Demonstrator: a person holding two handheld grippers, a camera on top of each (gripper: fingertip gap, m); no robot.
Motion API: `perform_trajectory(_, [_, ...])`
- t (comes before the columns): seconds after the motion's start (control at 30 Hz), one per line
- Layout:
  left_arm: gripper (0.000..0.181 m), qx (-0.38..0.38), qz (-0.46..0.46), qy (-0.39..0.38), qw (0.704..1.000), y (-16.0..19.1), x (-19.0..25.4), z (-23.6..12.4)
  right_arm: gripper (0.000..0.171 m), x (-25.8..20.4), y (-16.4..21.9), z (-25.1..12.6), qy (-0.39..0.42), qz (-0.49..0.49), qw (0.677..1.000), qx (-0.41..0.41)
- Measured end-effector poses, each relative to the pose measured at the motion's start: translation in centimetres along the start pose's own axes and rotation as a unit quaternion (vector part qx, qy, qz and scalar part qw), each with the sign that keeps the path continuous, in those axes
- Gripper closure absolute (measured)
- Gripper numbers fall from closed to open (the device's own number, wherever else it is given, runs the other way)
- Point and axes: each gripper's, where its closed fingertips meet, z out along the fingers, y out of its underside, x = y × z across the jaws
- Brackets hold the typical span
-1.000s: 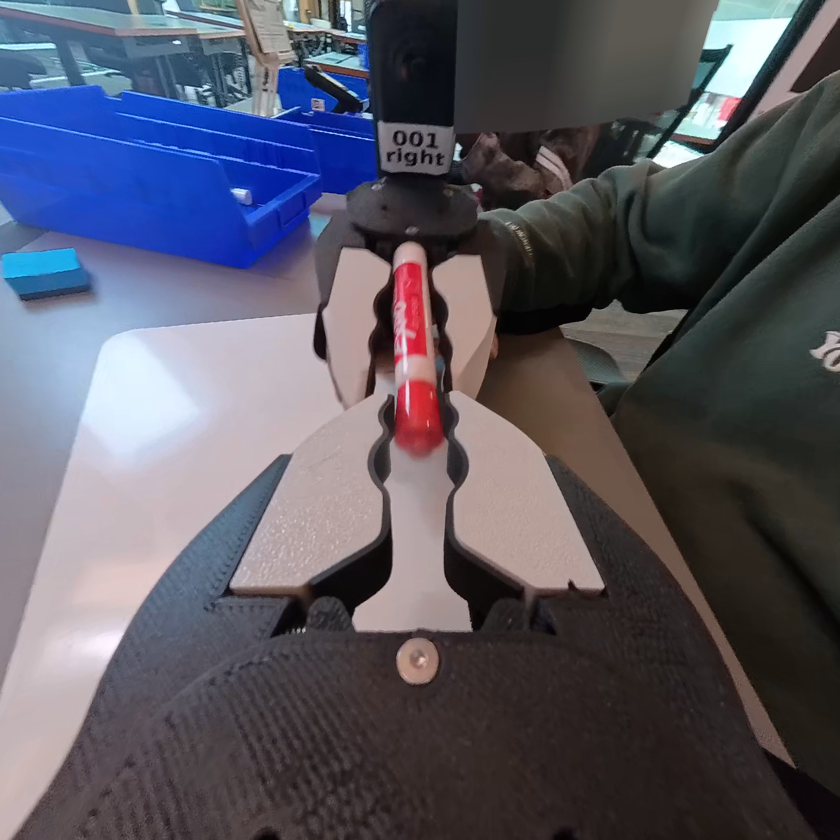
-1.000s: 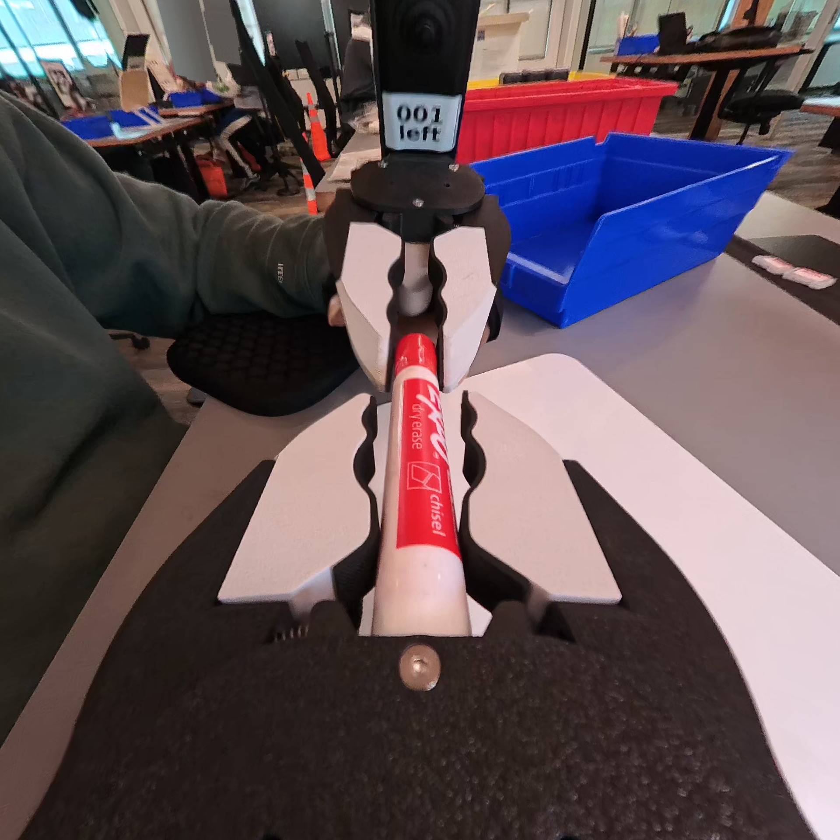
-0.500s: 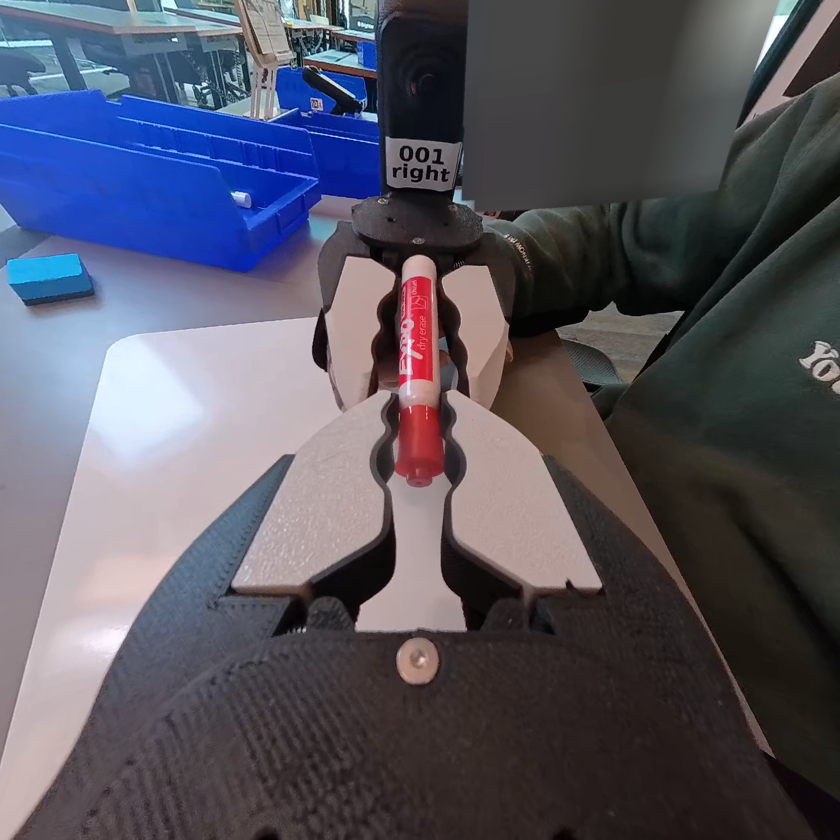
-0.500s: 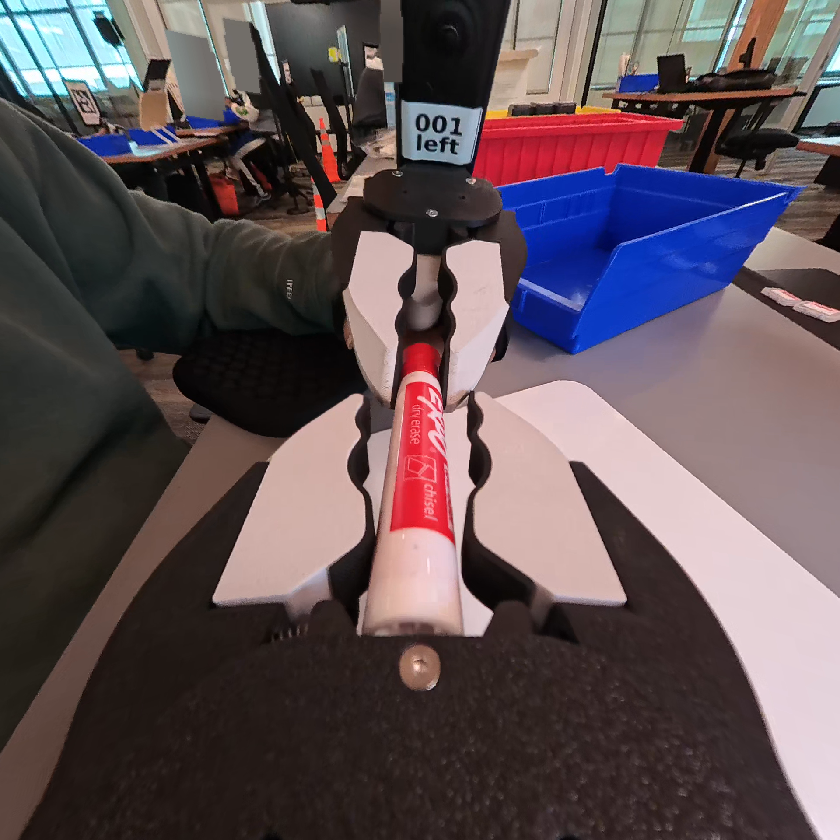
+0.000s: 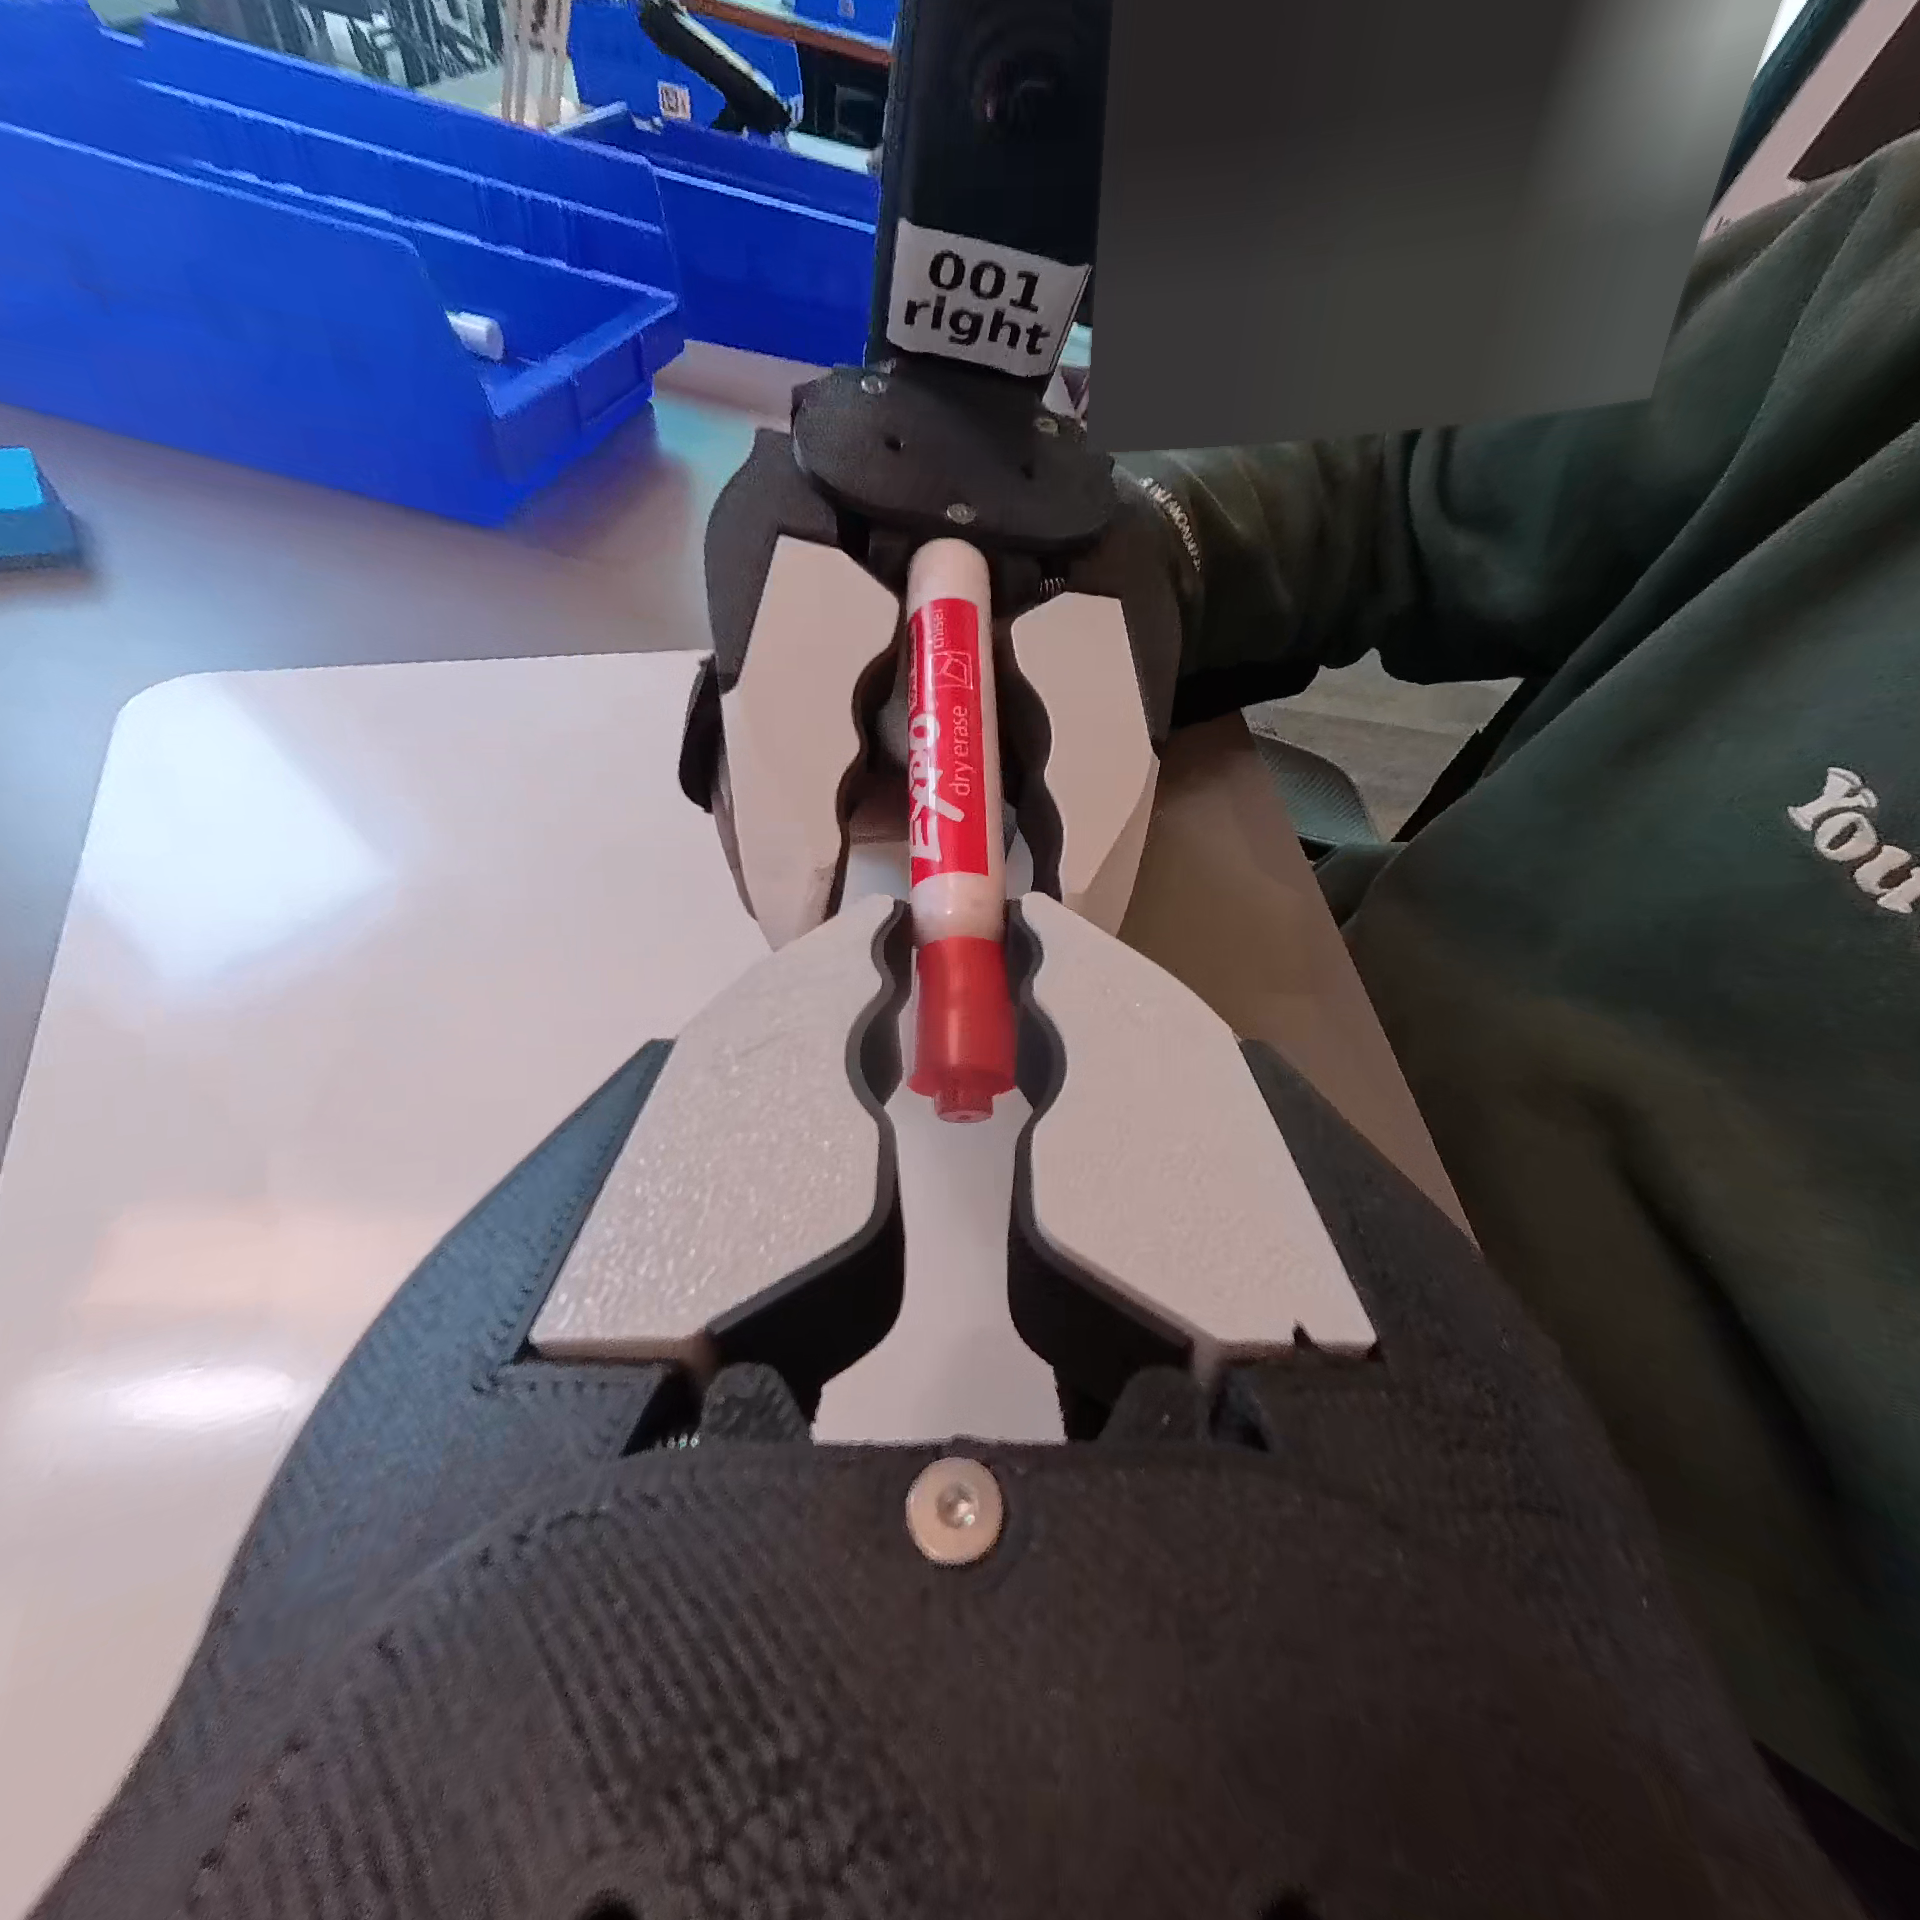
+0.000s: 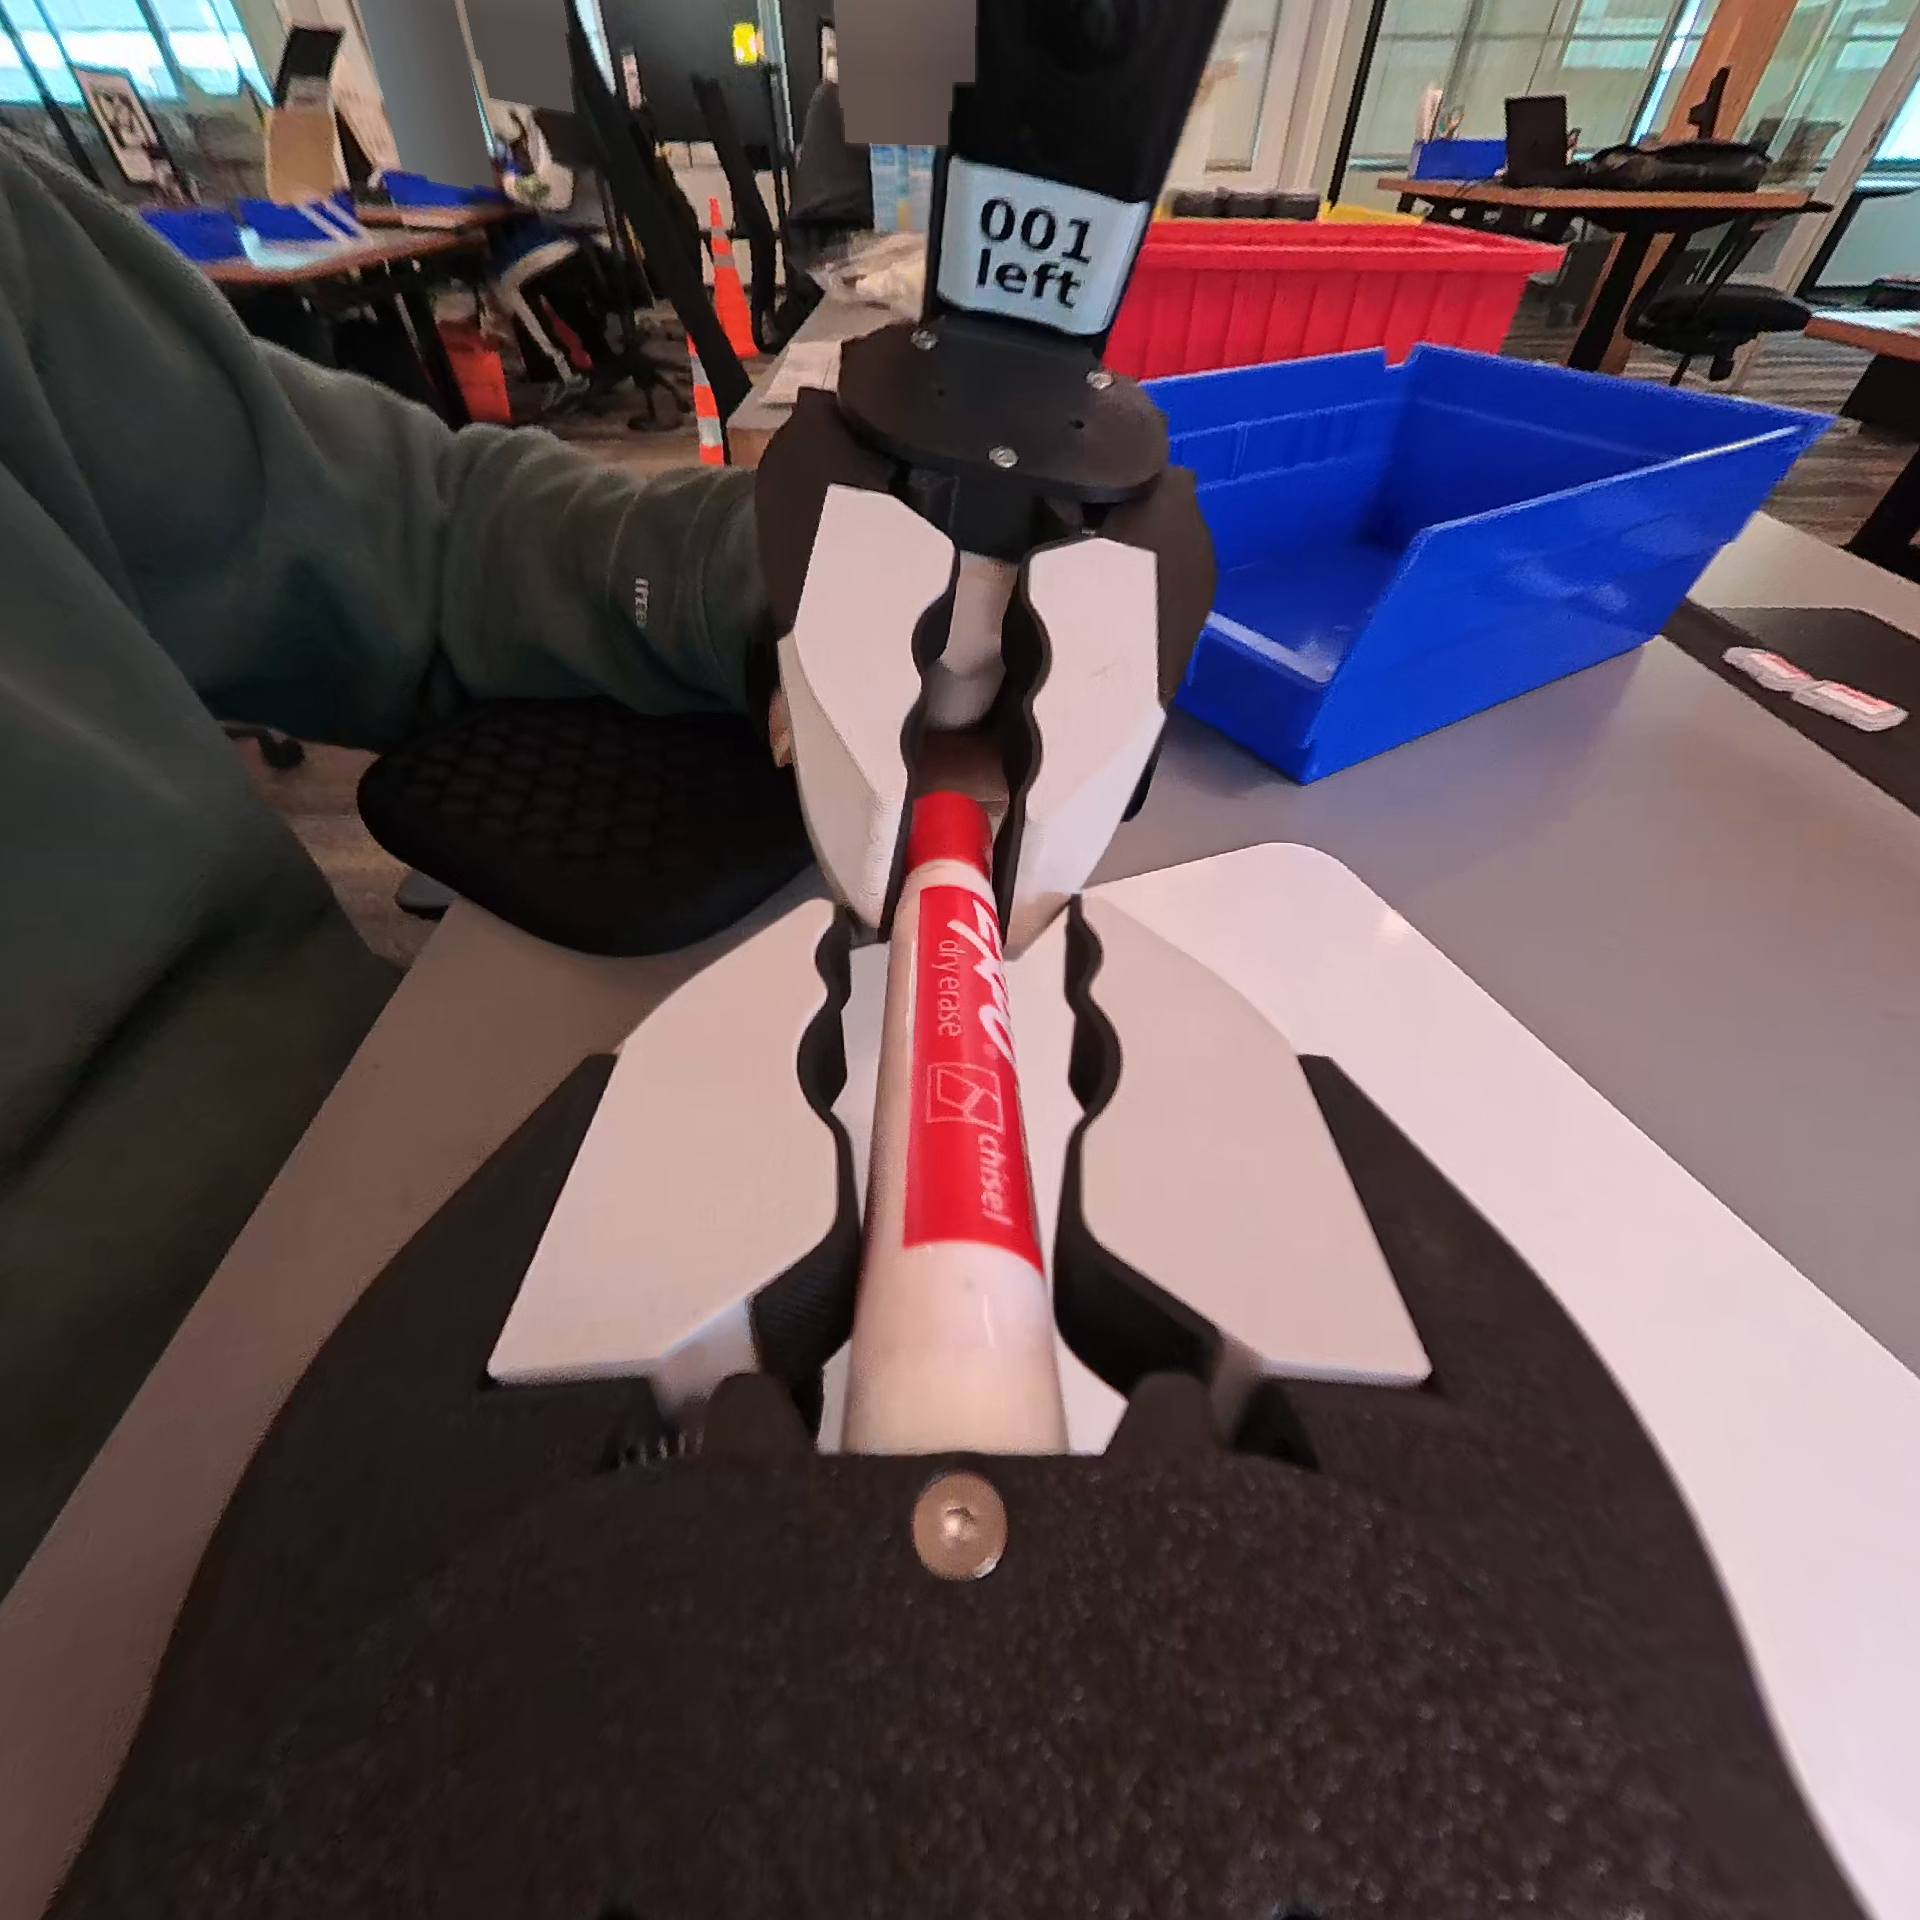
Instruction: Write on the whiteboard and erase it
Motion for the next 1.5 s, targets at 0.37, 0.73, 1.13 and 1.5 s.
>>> perform_trajectory(0.37, [0.164, -0.014, -0.004, 0.003, 1.0, 0.5, 0.1, 0.3, 0.132, -0.4, 0.8, 0.1, -0.004, -0.014, 1.0, -0.023])
perform_trajectory(0.73, [0.164, 0.015, 0.001, -0.007, 1.0, -0.5, -0.3, -0.6, 0.136, 0.3, -0.1, 0.2, 0.003, 0.008, 1.0, 0.001])
perform_trajectory(1.13, [0.164, 0.034, -0.053, 0.017, 0.998, -0.8, -0.2, -0.6, 0.135, 0.3, -0.3, 0.1, 0.007, 0.013, 1.0, 0.022])
perform_trajectory(1.5, [0.164, 0.042, -0.204, 0.084, 0.975, -0.3, -0.1, -0.4, 0.135, 0.8, -0.2, 0.1, 0.052, -0.062, 0.997, 0.011])
